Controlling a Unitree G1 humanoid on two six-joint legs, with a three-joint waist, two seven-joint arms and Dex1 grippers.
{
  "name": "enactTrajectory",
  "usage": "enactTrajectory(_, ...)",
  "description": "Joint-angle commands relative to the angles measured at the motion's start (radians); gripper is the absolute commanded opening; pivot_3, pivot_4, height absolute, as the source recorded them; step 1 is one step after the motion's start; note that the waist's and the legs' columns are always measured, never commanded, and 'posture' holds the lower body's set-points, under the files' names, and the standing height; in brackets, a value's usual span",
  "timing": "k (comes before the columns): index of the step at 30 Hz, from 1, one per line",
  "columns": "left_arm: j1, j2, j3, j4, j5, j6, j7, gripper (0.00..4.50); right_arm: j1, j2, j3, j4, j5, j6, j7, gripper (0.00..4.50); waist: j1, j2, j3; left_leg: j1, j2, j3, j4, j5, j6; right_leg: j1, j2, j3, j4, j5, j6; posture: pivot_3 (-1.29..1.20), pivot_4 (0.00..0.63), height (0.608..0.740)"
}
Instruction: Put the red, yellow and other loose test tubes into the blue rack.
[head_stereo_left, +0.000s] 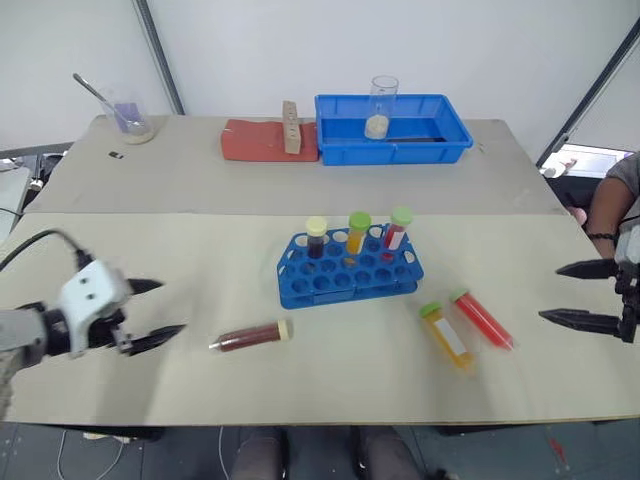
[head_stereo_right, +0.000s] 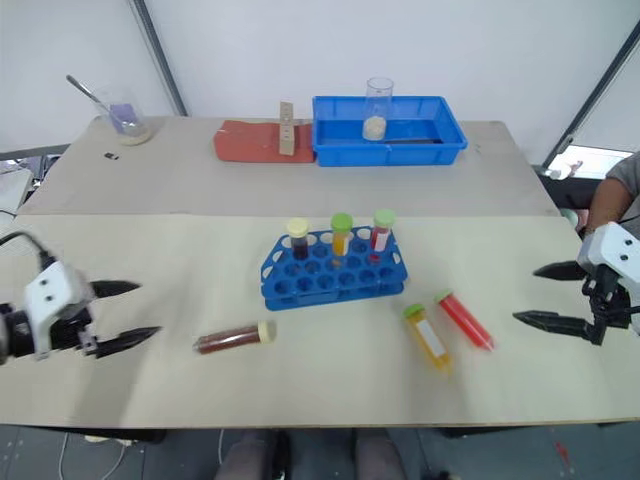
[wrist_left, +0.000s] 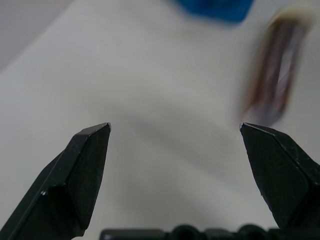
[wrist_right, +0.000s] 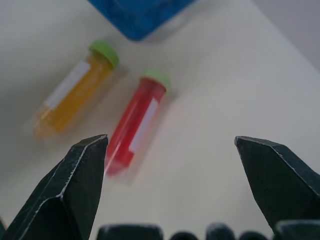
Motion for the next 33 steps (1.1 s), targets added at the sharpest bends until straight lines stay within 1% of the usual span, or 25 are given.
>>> enactTrajectory(1, -0.091, -0.014, -0.086, -0.141, -0.093, 0.075, 0.022, 4.43, -0.005, -0.027, -0.006, -0.092, 0.024, 0.102, -0.030, 4.50, -0.002, 0.000, 0.000, 0.000, 0.000, 0.000, 0.000, 0.000, 0.000, 0.001, 0.000, 0.000, 0.000, 0.002, 0.003, 0.00, 0.150, 0.729)
enactTrajectory(5, -0.196, -0.035, -0.189, -0.221, -0.147, 0.130, 0.032, 4.43, -0.045, -0.023, 0.050, -0.175, 0.033, 0.235, -0.102, 4.50, -0.009, 0.000, 0.000, 0.001, 0.000, 0.000, 0.000, 0.000, 0.000, 0.000, 0.001, 0.001, 0.000, 0.004, 0.006, 0.00, 0.150, 0.729)
enactTrajectory(9, -0.307, -0.059, -0.298, -0.252, -0.171, 0.141, 0.008, 4.43, -0.168, -0.008, 0.189, -0.212, 0.015, 0.438, -0.224, 4.50, -0.014, 0.000, 0.000, 0.001, 0.000, 0.000, 0.000, 0.001, 0.000, 0.000, 0.003, 0.003, 0.000, 0.006, 0.006, 0.00, 0.150, 0.729)
enactTrajectory(17, -0.435, -0.139, -0.448, -0.256, -0.145, 0.133, 0.008, 4.43, -0.369, 0.070, 0.426, -0.201, -0.003, 0.715, -0.356, 4.50, -0.008, 0.000, 0.000, -0.001, -0.001, -0.001, 0.003, 0.002, 0.001, 0.000, 0.003, 0.004, -0.001, 0.008, 0.006, 0.00, 0.150, 0.729)
enactTrajectory(19, -0.449, -0.157, -0.470, -0.258, -0.140, 0.134, 0.013, 4.43, -0.399, 0.084, 0.480, -0.183, -0.032, 0.727, -0.379, 4.50, -0.007, 0.000, 0.000, -0.001, -0.001, -0.001, 0.003, 0.002, 0.001, 0.001, 0.003, 0.005, -0.001, 0.008, 0.007, 0.00, 0.150, 0.729)
enactTrajectory(21, -0.458, -0.170, -0.489, -0.262, -0.129, 0.131, 0.017, 4.43, -0.418, 0.073, 0.545, -0.169, -0.074, 0.721, -0.387, 4.50, -0.007, 0.000, 0.000, -0.002, -0.001, -0.001, 0.003, 0.002, 0.001, 0.000, 0.003, 0.005, -0.001, 0.009, 0.006, 0.00, 0.150, 0.729)
enactTrajectory(24, -0.464, -0.185, -0.505, -0.269, -0.124, 0.131, 0.024, 4.43, -0.455, 0.091, 0.597, -0.116, -0.099, 0.737, -0.394, 4.50, -0.006, 0.000, 0.000, -0.003, -0.002, -0.001, 0.003, 0.002, 0.001, 0.000, 0.003, 0.005, -0.002, 0.009, 0.006, 0.00, 0.150, 0.729)
enactTrajectory(33, -0.469, -0.207, -0.528, -0.270, -0.096, 0.125, 0.033, 4.43, -0.580, 0.136, 0.763, 0.056, -0.186, 0.712, -0.325, 4.50, -0.009, 0.000, 0.000, -0.003, -0.002, -0.002, 0.004, 0.003, 0.001, 0.000, 0.003, 0.005, -0.002, 0.010, 0.007, 0.00, 0.150, 0.729)
